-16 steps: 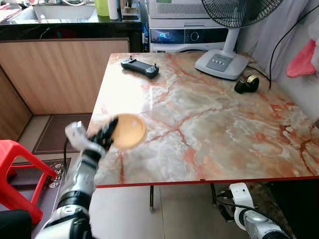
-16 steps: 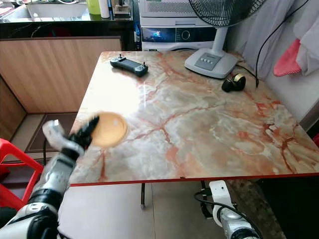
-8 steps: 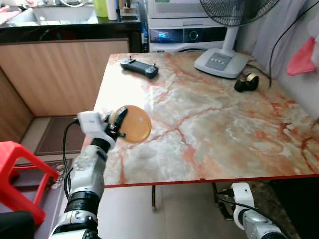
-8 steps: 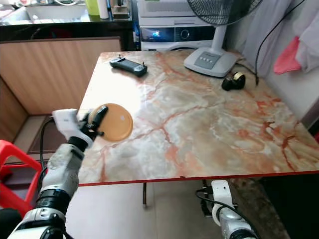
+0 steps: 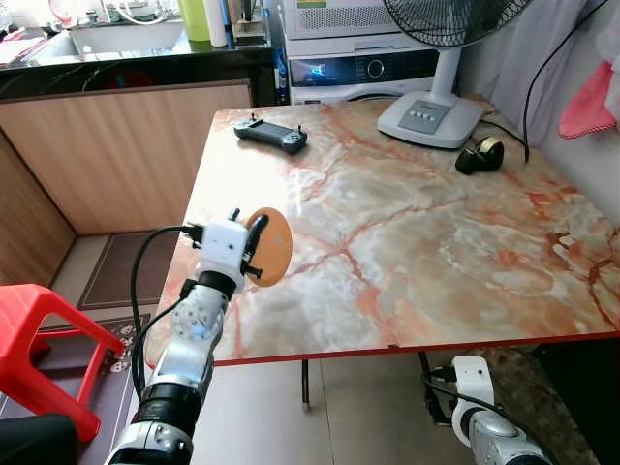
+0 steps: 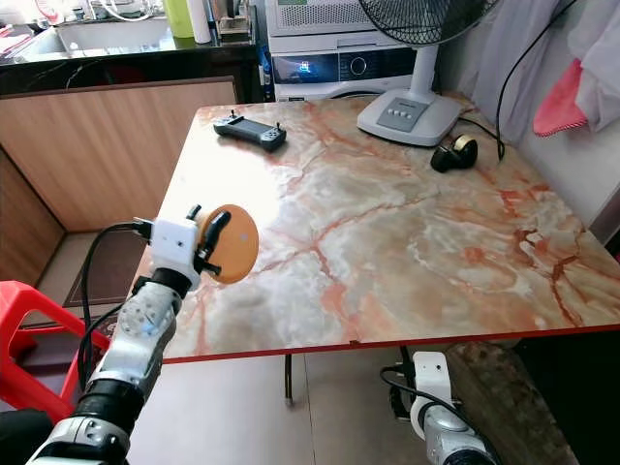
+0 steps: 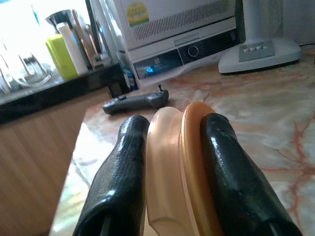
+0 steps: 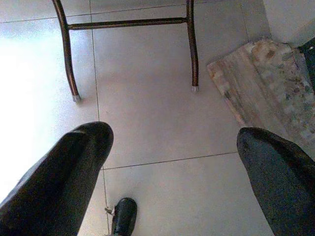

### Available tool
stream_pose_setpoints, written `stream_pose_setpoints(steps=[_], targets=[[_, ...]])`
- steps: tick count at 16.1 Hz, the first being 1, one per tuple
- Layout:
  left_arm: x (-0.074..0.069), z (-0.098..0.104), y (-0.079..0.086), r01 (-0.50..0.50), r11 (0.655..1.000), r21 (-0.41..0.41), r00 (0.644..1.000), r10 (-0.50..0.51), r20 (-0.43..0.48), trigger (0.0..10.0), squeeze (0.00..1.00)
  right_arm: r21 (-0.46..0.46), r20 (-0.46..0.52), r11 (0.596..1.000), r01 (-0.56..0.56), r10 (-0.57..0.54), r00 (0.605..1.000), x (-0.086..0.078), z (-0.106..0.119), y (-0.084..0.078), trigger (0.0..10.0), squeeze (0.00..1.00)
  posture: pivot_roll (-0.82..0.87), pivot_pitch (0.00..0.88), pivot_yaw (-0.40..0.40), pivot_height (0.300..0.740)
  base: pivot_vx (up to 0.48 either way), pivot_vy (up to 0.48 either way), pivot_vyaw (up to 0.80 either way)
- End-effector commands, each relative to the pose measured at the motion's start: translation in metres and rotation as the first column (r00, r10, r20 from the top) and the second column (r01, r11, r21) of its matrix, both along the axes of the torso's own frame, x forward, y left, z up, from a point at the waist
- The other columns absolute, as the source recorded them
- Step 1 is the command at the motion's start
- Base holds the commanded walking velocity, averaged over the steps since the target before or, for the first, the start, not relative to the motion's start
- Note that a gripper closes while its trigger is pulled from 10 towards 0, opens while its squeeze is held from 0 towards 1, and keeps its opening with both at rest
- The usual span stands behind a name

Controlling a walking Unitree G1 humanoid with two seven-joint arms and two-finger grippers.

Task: Restocking fridge

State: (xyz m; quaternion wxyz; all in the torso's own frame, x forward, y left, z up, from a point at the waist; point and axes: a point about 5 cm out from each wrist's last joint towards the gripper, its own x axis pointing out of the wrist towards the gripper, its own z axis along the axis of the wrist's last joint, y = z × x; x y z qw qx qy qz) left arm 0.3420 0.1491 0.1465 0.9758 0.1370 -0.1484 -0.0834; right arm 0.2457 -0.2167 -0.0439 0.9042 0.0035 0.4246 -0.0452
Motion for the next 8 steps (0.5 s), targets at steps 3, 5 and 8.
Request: stream_pose_setpoints(steps=[3, 5, 8], targets=[[-0.0039, 0.004, 0.0136, -0.075, 0.996, 0.057, 0.996, 0.071, 0.06, 10.0, 0.0, 0.013, 0.018, 1.0, 0.027, -0.028, 0.999, -0.0015, -0.0008, -0.0006, 10.0, 0.0, 0.05, 0.0, 0.024, 0.74, 0.0, 0.0, 0.0], [-0.003, 0.0058, 0.013, -0.086, 0.994, 0.061, 0.994, 0.081, 0.079, 10.0, 0.0, 0.019, 0.034, 0.999, 0.035, -0.036, 0.999, 0.0006, 0.0009, -0.0007, 10.0, 0.0, 0.06, 0.0, 0.018, 0.74, 0.0, 0.0, 0.0], [-0.0015, 0.0083, 0.0152, -0.109, 0.992, 0.066, 0.99, 0.102, 0.093, 10.0, 0.0, 0.012, 0.032, 0.999, 0.034, -0.034, 0.999, 0.0014, 0.0015, -0.0009, 10.0, 0.0, 0.07, 0.0, 0.014, 0.74, 0.0, 0.0, 0.0]])
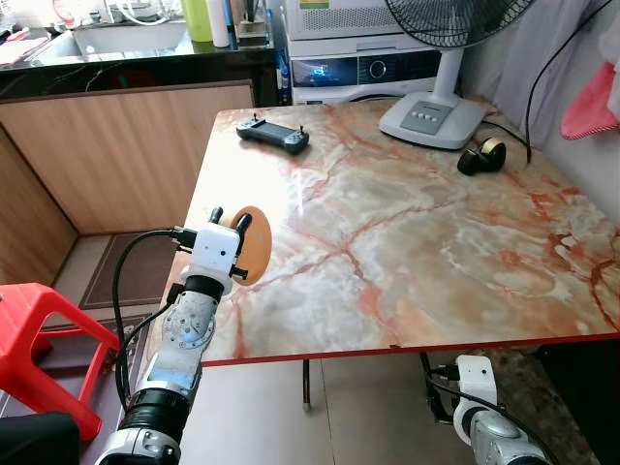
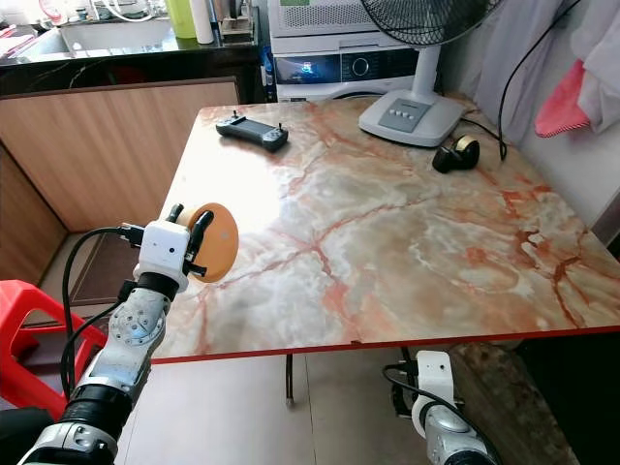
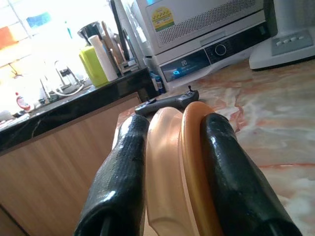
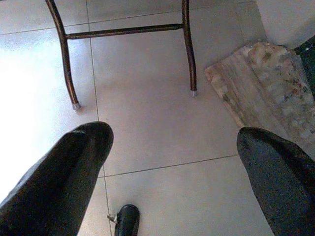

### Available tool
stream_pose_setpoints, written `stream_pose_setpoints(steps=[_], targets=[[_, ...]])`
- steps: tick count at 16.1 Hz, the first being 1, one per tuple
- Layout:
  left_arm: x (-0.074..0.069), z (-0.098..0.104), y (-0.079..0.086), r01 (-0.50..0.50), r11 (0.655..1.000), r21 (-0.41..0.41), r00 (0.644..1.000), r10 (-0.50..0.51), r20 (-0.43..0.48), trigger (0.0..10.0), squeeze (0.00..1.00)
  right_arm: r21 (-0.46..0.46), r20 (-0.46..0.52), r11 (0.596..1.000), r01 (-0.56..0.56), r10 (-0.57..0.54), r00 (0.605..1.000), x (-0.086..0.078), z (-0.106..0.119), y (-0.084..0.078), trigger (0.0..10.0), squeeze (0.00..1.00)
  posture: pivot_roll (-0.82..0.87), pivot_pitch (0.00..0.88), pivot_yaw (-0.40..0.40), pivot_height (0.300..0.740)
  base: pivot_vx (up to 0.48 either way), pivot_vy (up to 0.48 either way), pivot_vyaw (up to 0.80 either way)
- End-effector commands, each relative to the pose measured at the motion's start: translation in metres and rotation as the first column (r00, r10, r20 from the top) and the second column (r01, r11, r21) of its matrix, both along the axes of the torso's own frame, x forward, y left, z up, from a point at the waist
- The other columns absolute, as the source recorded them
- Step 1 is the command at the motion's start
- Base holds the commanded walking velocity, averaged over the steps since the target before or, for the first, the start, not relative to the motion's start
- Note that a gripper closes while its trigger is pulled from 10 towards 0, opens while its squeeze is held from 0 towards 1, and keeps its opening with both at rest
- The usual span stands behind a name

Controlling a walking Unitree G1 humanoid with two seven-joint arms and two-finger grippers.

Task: Restocking fridge

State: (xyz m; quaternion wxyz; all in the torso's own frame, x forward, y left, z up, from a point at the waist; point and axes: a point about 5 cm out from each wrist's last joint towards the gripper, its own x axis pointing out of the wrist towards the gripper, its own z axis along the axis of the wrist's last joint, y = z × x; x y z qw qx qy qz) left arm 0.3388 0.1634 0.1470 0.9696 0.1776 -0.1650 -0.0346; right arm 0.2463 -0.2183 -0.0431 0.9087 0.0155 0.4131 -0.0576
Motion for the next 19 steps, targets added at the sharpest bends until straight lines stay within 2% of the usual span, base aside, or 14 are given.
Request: stream_pose_setpoints(steps=[1, 5, 14, 19], targets=[[0.0025, 0.0089, 0.0025, -0.012, 1.0, 0.008, 0.999, 0.012, 0.039, 10.0, 0.0, 0.002, 0.008, 1.0, 0.004, -0.005, 1.0, 0.0012, 0.0008, 0.0005, 10.0, 0.0, 0.07, 0.0, 0.011, 0.74, 0.0, 0.0, 0.0], [0.0034, 0.0109, 0.002, -0.016, 1.0, 0.004, 0.999, 0.016, 0.049, 10.0, 0.0, 0.006, 0.004, 1.0, 0.008, -0.008, 1.0, 0.0013, 0.0009, 0.0001, 10.0, 0.0, 0.08, 0.0, 0.007, 0.74, 0.0, 0.0, 0.0], [0.007, 0.0154, 0.0053, -0.017, 1.0, -0.011, 0.998, 0.018, 0.053, 10.0, 0.0, 0.004, -0.009, 1.0, -0.009, 0.01, 1.0, 0.0015, 0.0008, 0.0005, 10.0, 0.0, 0.08, 0.0, 0.0, 0.74, 0.0, 0.0, -0.8], [0.0074, 0.0179, 0.0049, -0.014, 1.0, 0.025, 0.998, 0.012, 0.066, 10.0, 0.0, 0.005, -0.012, 1.0, -0.014, 0.014, 1.0, 0.0013, 0.0006, 0.0009, 10.0, 0.0, 0.08, 0.0, 0.0, 0.74, 0.0, 0.0, -0.8]])
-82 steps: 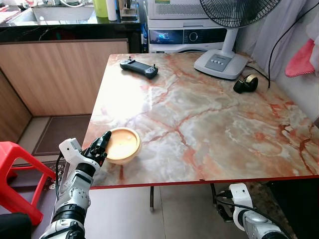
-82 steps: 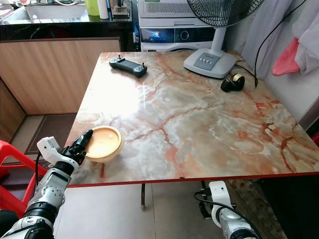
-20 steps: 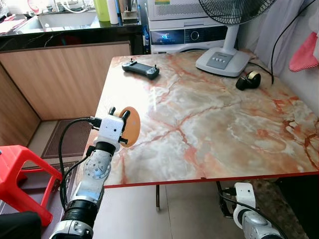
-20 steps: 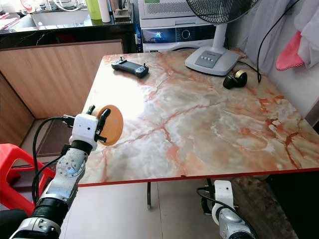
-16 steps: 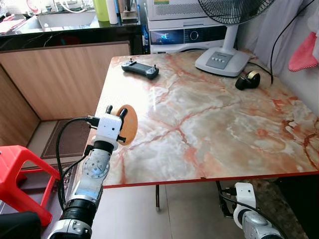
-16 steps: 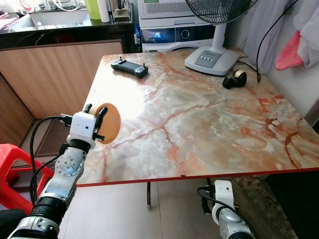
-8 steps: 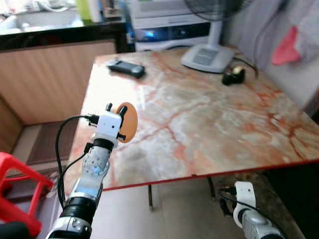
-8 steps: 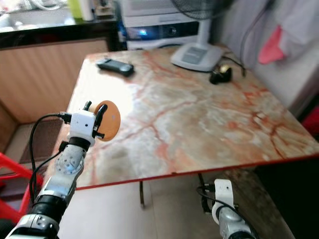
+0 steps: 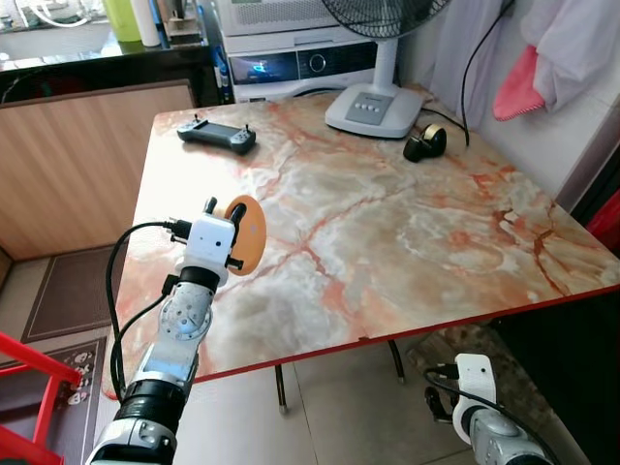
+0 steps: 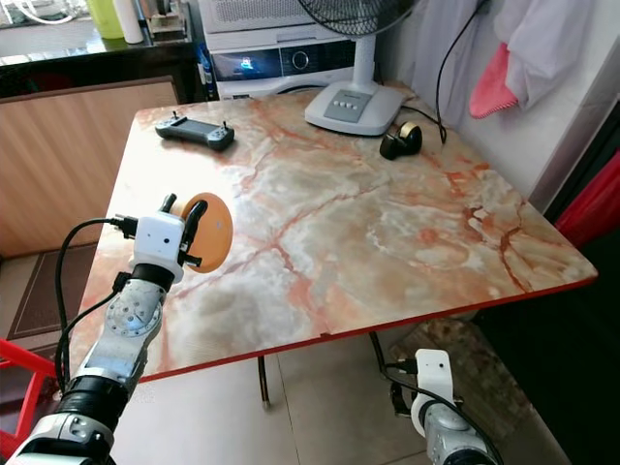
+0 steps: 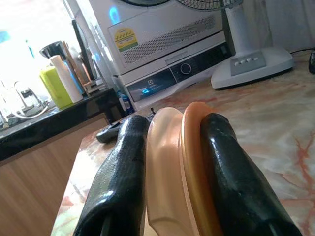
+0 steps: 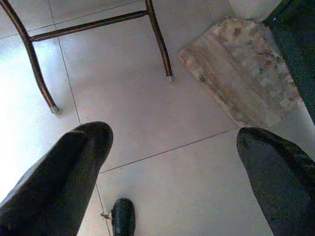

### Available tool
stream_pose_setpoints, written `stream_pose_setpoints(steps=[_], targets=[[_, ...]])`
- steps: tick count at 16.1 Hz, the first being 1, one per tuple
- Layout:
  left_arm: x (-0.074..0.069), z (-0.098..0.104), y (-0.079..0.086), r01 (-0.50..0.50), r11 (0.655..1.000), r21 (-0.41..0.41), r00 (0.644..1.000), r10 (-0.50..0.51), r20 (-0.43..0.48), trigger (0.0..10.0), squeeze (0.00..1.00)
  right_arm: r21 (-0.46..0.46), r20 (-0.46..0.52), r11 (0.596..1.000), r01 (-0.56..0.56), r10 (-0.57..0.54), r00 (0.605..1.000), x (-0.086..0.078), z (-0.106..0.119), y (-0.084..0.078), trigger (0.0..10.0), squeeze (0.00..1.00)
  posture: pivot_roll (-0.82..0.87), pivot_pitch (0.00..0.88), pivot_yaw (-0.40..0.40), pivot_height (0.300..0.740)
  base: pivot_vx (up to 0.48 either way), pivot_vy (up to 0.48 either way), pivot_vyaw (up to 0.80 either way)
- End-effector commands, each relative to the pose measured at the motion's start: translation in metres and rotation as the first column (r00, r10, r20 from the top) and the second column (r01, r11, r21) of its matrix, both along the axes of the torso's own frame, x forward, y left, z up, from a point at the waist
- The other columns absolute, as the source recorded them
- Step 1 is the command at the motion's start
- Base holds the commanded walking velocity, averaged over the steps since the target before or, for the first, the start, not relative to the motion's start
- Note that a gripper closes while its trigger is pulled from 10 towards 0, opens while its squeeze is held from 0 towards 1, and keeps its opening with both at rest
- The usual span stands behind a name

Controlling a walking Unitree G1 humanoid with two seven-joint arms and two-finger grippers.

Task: Restocking fridge

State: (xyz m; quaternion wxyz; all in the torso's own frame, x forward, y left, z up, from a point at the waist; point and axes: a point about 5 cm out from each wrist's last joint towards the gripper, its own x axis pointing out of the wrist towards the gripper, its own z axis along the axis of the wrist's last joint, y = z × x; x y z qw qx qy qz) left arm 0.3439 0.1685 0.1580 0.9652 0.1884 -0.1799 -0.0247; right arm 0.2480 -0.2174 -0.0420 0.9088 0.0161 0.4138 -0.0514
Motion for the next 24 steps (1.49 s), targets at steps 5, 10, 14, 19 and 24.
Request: stream_pose_setpoints(steps=[5, 10, 14, 19, 24], targets=[[0.0023, 0.0074, -0.0007, 0.007, 1.0, -0.009, 0.999, -0.007, 0.033, 10.0, 0.0, -0.001, -0.013, 1.0, -0.007, 0.006, 1.0, -0.0005, -0.0004, -0.0001, 10.0, 0.0, 0.08, 0.0, -0.001, 0.74, 0.0, -0.179, -0.8], [0.0023, 0.0068, -0.0013, 0.011, 1.0, -0.017, 0.999, -0.01, 0.03, 10.0, 0.0, 0.0, -0.015, 1.0, -0.012, 0.013, 1.0, -0.0004, -0.0003, -0.0002, 10.0, 0.0, 0.08, 0.0, -0.003, 0.74, 0.0, 0.0, -0.8], [0.0016, 0.0058, -0.0015, 0.016, 1.0, -0.027, 0.999, -0.015, 0.028, 10.0, 0.0, 0.001, -0.018, 1.0, -0.015, 0.015, 1.0, -0.0009, -0.0007, -0.0001, 10.0, 0.0, 0.08, 0.0, -0.001, 0.74, 0.0, 0.0, -0.8], [0.0018, 0.0056, -0.0038, 0.034, 0.999, -0.031, 0.999, -0.033, 0.029, 10.0, 0.0, 0.002, -0.022, 1.0, -0.016, 0.016, 1.0, -0.0017, -0.0013, 0.0001, 10.0, 0.0, 0.07, 0.0, 0.005, 0.74, 0.0, 0.0, -0.8], [0.0017, 0.0046, -0.0044, 0.043, 0.999, -0.031, 0.999, -0.042, 0.024, 10.0, 0.0, 0.002, -0.025, 1.0, -0.02, 0.02, 0.999, -0.002, -0.0016, 0.0005, 10.0, 0.0, 0.07, 0.0, 0.009, 0.74, 0.0, 0.0, -0.8]])
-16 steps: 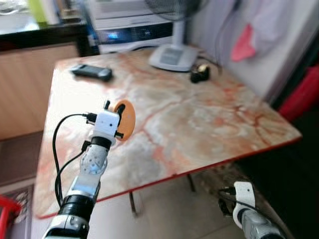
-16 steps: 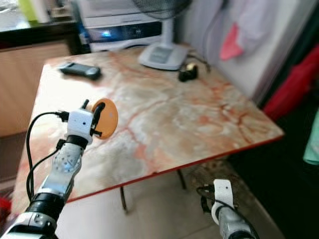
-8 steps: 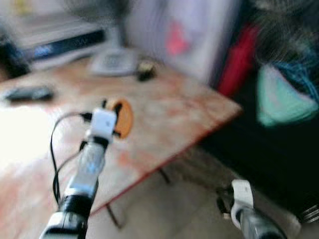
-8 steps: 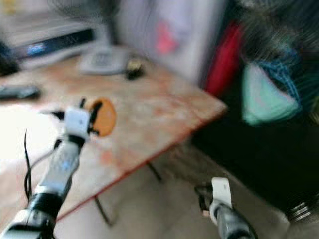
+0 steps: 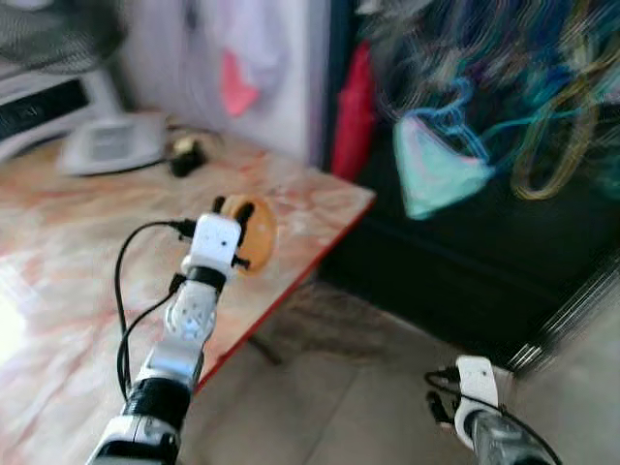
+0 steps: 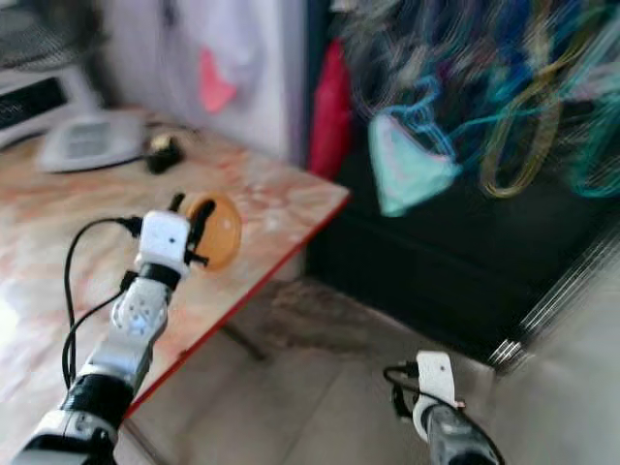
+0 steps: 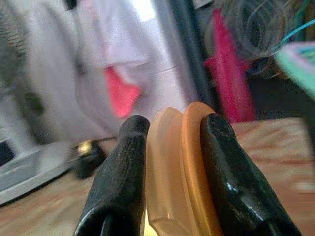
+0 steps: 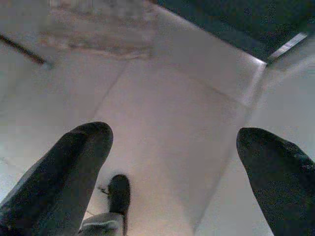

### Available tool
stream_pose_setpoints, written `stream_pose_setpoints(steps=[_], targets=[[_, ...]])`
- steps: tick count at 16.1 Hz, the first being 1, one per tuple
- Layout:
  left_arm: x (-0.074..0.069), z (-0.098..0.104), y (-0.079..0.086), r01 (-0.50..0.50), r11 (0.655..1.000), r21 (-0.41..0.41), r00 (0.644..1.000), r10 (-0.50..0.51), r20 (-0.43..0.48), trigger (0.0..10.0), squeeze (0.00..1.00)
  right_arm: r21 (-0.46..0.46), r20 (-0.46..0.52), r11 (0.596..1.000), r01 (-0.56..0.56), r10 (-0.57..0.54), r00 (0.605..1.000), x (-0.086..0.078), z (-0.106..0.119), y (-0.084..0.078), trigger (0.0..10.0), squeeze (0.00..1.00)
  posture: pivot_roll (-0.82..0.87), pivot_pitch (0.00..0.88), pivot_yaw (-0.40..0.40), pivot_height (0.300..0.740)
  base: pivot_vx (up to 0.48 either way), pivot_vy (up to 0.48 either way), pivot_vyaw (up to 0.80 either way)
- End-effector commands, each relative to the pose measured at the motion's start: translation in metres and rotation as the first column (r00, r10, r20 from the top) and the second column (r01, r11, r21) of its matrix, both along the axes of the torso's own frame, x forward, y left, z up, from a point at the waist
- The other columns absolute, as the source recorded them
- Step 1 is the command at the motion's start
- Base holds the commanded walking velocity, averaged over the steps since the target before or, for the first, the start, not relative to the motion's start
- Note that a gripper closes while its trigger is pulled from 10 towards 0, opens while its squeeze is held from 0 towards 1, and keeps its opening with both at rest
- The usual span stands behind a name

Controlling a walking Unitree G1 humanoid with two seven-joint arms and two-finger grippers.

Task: Restocking fridge

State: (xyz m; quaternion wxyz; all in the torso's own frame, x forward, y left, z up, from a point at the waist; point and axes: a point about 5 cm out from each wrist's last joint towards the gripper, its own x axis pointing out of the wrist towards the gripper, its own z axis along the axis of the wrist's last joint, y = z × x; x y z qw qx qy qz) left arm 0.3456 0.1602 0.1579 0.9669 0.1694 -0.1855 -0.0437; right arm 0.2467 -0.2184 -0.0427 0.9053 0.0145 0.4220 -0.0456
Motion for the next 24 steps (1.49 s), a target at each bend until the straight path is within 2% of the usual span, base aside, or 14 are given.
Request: stream_pose_setpoints(steps=[1, 7, 10, 11, 13, 14, 16, 17, 18, 19, 20, 23, 24], targets=[[0.0, 0.005, 0.004, -0.002, 1.0, -0.001, 1.0, 0.002, 0.021, 10.0, 0.0, -0.001, -0.008, 1.0, -0.009, 0.009, 1.0, -0.001, -0.001, 0.002, 10.0, 0.0, 0.06, 0.0, 0.009, 0.74, 0.0, 0.0, -0.8], [0.001, 0.005, 0.007, 0.001, 1.0, 0.003, 1.0, -0.001, 0.011, 10.0, 0.0, 0.002, -0.014, 1.0, -0.016, 0.016, 1.0, 0.0, -0.001, 0.003, 10.0, 0.0, 0.07, 0.0, 0.006, 0.74, 0.0, 0.0, -0.8], [0.003, -0.004, 0.012, -0.002, 1.0, -0.019, 0.999, 0.001, -0.045, 10.0, 0.0, 0.006, -0.019, 1.0, -0.021, 0.021, 1.0, -0.001, -0.001, 0.004, 10.0, 0.0, 0.07, 0.0, 0.011, 0.74, 0.0, 0.0, -0.8], [0.005, -0.009, 0.018, -0.017, 0.999, -0.03, 0.996, 0.014, -0.086, 10.0, 0.0, 0.01, -0.025, 1.0, -0.021, 0.021, 0.999, -0.002, -0.002, 0.005, 10.0, 0.0, 0.06, 0.0, 0.016, 0.74, 0.0, 0.0, -0.8], [0.012, -0.033, 0.031, -0.081, 0.996, -0.048, 0.965, 0.066, -0.255, 10.0, 0.0, 0.01, -0.036, 1.0, -0.029, 0.029, 0.999, -0.003, -0.003, 0.005, 10.0, 0.0, 0.06, 0.0, 0.021, 0.74, 0.0, 0.0, -0.79], [0.01, -0.052, 0.04, -0.13, 0.989, -0.075, 0.922, 0.092, -0.376, 10.0, 0.0, 0.013, -0.039, 1.0, -0.026, 0.027, 0.999, -0.003, -0.004, 0.006, 10.0, 0.0, 0.06, 0.0, 0.028, 0.74, 0.0, 0.0, 0.0], [-0.001, -0.084, 0.05, -0.224, 0.956, -0.189, 0.835, 0.088, -0.543, 10.0, 0.0, 0.018, -0.036, 1.0, -0.024, 0.024, 0.999, -0.004, -0.005, 0.007, 10.0, 0.0, 0.04, 0.0, 0.04, 0.74, 0.0, 0.0, 0.0], [-0.007, -0.096, 0.05, -0.233, 0.952, -0.199, 0.803, 0.073, -0.591, 10.0, 0.0, 0.02, -0.037, 1.0, -0.024, 0.024, 0.999, -0.005, -0.005, 0.008, 10.0, 0.0, 0.04, 0.0, 0.044, 0.74, 0.0, 0.0, 0.0], [-0.028, -0.13, 0.049, -0.272, 0.942, -0.195, 0.684, 0.047, -0.728, 10.0, 0.0, 0.024, -0.042, 0.999, -0.021, 0.022, 0.999, -0.007, -0.007, 0.008, 10.0, 0.0, 0.04, 0.0, 0.048, 0.74, 0.0, 0.0, 0.0], [-0.038, -0.143, 0.049, -0.304, 0.93, -0.206, 0.634, 0.036, -0.773, 10.0, 0.0, 0.026, -0.045, 0.999, -0.019, 0.021, 0.999, -0.008, -0.008, 0.008, 10.0, 0.0, 0.03, 0.0, 0.049, 0.74, 0.0, 0.0, 0.0], [-0.041, -0.147, 0.049, -0.315, 0.925, -0.214, 0.618, 0.029, -0.786, 10.0, 0.0, 0.026, -0.046, 0.999, -0.019, 0.02, 0.999, -0.009, -0.008, 0.008, 10.0, 0.0, 0.03, 0.0, 0.049, 0.74, 0.0, 0.0, 0.0], [-0.098, -0.201, 0.045, -0.385, 0.911, -0.148, 0.389, 0.014, -0.921, 10.0, 0.0, 0.036, -0.069, 0.999, -0.015, 0.018, 0.997, -0.016, -0.012, 0.006, 10.0, 0.0, 0.02, 0.0, 0.043, 0.74, 0.0, 0.0, 0.0], [-0.11, -0.209, 0.046, -0.389, 0.913, -0.124, 0.347, 0.021, -0.938, 10.0, 0.0, 0.035, -0.073, 0.999, -0.018, 0.021, 0.997, -0.018, -0.013, 0.005, 10.0, 0.0, 0.02, 0.0, 0.042, 0.74, 0.0, 0.0, 0.0]])
